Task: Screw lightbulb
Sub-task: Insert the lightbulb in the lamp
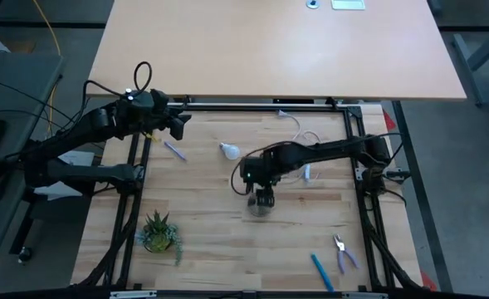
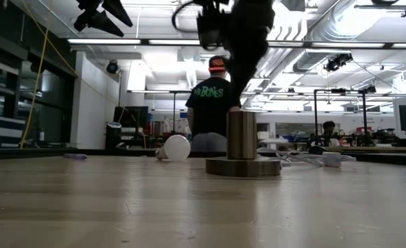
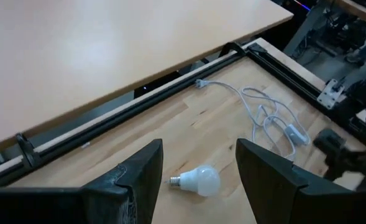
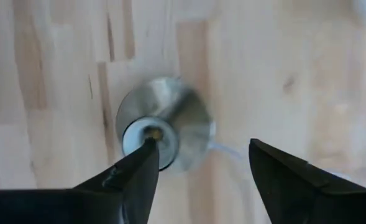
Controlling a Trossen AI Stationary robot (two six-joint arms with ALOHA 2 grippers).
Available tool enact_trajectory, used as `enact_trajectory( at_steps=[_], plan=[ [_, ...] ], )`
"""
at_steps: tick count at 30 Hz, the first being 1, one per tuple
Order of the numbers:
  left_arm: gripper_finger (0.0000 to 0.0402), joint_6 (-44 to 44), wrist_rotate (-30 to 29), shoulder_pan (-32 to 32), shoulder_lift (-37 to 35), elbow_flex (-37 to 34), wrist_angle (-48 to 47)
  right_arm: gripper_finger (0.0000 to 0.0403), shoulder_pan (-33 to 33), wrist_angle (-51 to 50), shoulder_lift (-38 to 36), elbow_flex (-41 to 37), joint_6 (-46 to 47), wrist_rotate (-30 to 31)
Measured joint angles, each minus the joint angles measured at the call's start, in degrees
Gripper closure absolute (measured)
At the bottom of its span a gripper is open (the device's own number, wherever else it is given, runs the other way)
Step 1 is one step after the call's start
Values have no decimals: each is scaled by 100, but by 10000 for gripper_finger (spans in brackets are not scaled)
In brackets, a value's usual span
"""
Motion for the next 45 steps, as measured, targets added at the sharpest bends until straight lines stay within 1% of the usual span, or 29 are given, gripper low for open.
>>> enact_trajectory(
  at_steps=[3, 5, 7, 10, 12, 14, 16, 18, 21, 23, 27, 32, 38, 41, 45],
  plan=[
    [206, -2, 104, 0, 103, -1, 2, 164, -151, -312, -2, 421, -224, 200],
    [206, 51, 479, 20, 286, 0, 9, 164, -280, -443, -2, 681, -301, 349],
    [206, 322, 1071, 98, 615, 0, 9, 164, -441, -595, -2, 908, -322, 436],
    [206, 1017, 2005, 249, 1336, 0, 5, 164, -699, -917, -2, 1237, -361, 466],
    [206, 1773, 2381, 335, 1881, 66, -78, 164, -877, -1240, -2, 1473, -464, 466],
    [206, 2685, 2569, 382, 2455, 284, -208, 164, -1048, -1585, -2, 1700, -548, 464],
    [206, 3741, 2555, 380, 3031, 554, -510, 164, -1201, -1913, -2, 1917, -557, 443],
    [206, 4702, 2414, 378, 3622, 823, -748, 164, -1327, -2220, -2, 2126, -557, 372],
    [206, 5776, 1998, 339, 4439, 1160, -870, 164, -1442, -2566, -2, 2428, -557, 186],
    [206, 6256, 1653, 335, 4912, 1352, -815, 164, -1471, -2744, -5, 2619, -557, 133],
    [206, 6355, 1541, 339, 5582, 1713, -724, 164, -1474, -3006, -9, 3022, -559, 31],
    [206, 6682, 1637, 296, 6049, 1945, -727, 164, -1471, -3045, -9, 3430, -551, -22],
    [206, 6807, 1653, 295, 6213, 1971, -775, 164, -1472, -3043, -11, 3656, -662, -26],
    [206, 6959, 1815, 295, 6279, 1976, -695, 164, -1474, -3044, -11, 3658, -721, -26],
    [206, 6832, 1888, 236, 6488, 1976, -752, 164, -1472, -3044, -11, 3653, -815, -28]
  ],
)
